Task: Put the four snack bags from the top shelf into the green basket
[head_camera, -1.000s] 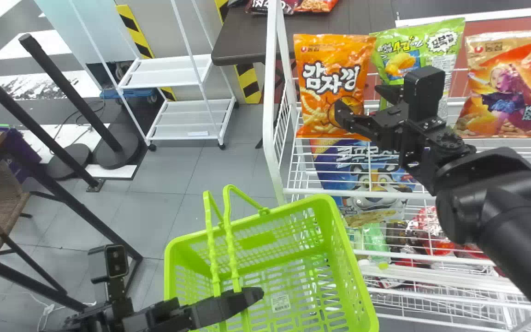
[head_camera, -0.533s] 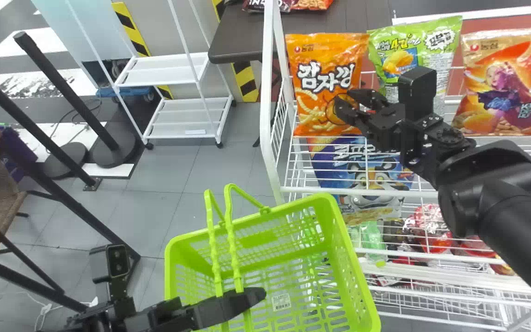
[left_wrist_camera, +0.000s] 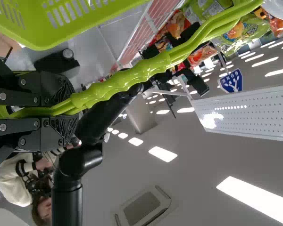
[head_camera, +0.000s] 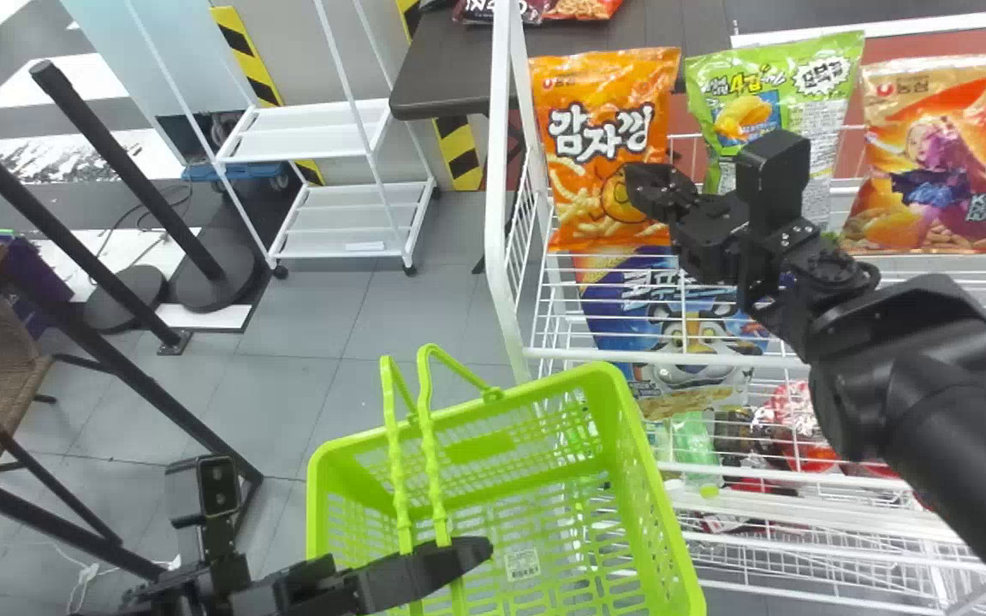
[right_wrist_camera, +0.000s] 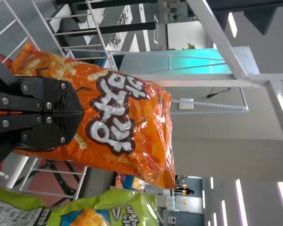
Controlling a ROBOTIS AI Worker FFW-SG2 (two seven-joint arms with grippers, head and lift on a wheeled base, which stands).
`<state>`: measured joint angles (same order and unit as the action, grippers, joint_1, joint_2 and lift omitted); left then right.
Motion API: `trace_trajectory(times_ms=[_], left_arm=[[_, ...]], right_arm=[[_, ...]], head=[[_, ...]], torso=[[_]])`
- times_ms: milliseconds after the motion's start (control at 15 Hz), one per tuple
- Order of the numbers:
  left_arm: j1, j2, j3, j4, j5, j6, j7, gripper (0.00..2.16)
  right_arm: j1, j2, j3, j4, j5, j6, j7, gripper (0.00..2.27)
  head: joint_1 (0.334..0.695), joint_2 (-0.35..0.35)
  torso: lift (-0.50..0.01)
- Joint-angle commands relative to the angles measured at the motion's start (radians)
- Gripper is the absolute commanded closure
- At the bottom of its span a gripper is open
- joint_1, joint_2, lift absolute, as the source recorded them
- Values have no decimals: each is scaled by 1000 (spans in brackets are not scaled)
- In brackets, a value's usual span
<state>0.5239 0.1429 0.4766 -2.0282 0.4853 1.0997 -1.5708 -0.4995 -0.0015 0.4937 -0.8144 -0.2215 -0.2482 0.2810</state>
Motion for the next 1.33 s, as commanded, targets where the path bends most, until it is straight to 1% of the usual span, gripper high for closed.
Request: trace_trajectory(times_ms=[0, 67, 200, 333, 467, 733, 867, 933, 1000, 1267], left_arm=[[1, 6, 0, 3, 1, -8, -10, 2148], [1, 6, 0, 3, 3, -8, -10, 2148], [1, 11, 4, 3, 7, -8, -10, 2148], [1, 12, 5, 5, 10, -11, -10, 2148], [-2, 15, 5, 5, 10, -11, -10, 2148], [-12, 17, 2, 13, 10, -11, -10, 2148], [-18, 23, 2, 19, 10, -11, -10, 2148], [-22, 23, 2, 23, 10, -11, -10, 2148], [-25, 24, 0, 25, 10, -11, -10, 2148], [-22, 23, 2, 28, 10, -11, -10, 2148]], right_arm=[[39, 2, -7, -54, 5, 8, 0, 2250], [81, 2, -9, -123, 24, 30, -8, 2250], [188, 2, -70, -302, 105, 131, -8, 2250], [274, 2, -116, -470, 146, 205, -10, 2250], [348, 2, -141, -600, 152, 248, -37, 2250], [532, 2, -228, -881, 134, 309, -37, 2250], [638, 2, -247, -1042, 119, 383, -36, 2250], [700, -8, -250, -1132, 109, 422, -36, 2250], [765, -34, -250, -1214, 105, 459, -34, 2250], [961, -114, -262, -1450, 97, 579, -17, 2250]], head=[[695, 274], [695, 277], [695, 295], [695, 307], [695, 307], [695, 279], [695, 265], [695, 258], [695, 254], [695, 256]], torso=[[0], [0], [0], [0], [0], [0], [0], [0], [0], [0]])
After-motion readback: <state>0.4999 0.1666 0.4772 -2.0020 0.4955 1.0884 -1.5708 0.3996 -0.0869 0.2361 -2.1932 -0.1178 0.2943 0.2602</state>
